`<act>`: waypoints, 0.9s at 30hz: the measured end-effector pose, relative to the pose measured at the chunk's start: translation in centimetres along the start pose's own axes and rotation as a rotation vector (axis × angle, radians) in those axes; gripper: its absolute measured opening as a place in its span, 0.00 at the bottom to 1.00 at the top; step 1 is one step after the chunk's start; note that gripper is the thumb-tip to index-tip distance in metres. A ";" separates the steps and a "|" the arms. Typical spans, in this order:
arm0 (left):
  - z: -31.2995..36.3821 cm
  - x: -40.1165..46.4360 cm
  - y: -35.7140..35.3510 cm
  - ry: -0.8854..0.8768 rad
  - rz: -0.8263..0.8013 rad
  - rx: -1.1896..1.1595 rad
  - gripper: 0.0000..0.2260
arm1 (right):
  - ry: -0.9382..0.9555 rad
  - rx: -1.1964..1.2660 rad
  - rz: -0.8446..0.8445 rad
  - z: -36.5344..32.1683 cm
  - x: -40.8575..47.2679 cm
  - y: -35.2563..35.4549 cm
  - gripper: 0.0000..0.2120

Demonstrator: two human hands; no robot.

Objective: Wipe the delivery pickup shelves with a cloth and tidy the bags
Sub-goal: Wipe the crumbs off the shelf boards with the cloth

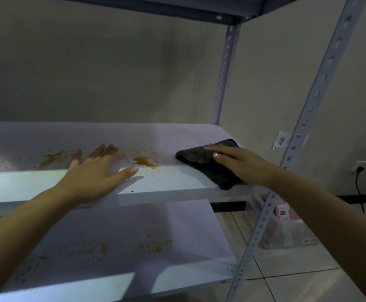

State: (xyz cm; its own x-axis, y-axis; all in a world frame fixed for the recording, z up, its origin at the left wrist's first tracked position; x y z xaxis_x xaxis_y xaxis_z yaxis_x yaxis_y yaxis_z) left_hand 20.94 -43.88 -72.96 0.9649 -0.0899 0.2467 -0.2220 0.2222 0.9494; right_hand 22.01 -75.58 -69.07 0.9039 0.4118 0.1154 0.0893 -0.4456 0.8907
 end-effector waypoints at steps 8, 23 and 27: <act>-0.1 0.0 0.0 -0.004 0.007 0.016 0.53 | -0.132 -0.383 -0.230 1.5 4.3 -2.6 0.36; -0.1 0.0 -0.1 -0.014 0.015 0.006 0.50 | -0.287 -0.400 -0.174 7.1 7.2 -2.2 0.51; -0.1 0.1 0.0 0.002 0.028 -0.003 0.50 | -0.296 -0.430 -0.186 5.7 10.9 -3.5 0.53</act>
State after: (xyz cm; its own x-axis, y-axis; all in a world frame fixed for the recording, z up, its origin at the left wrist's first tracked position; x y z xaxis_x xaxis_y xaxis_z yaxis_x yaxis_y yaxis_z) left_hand 21.02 -43.82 -72.98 0.9586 -0.0818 0.2727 -0.2485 0.2271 0.9416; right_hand 33.93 -74.00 -73.45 0.9738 0.1837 -0.1345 0.1361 0.0035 0.9907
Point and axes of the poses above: each hand's wrist, its own x-axis towards the middle knuckle, its own y-axis out of the back of the hand, z = x × y, the point moved 5 cm from there along x, towards the middle knuckle, and after that the axes turned 3 degrees about -x, right-handed, at the moved point
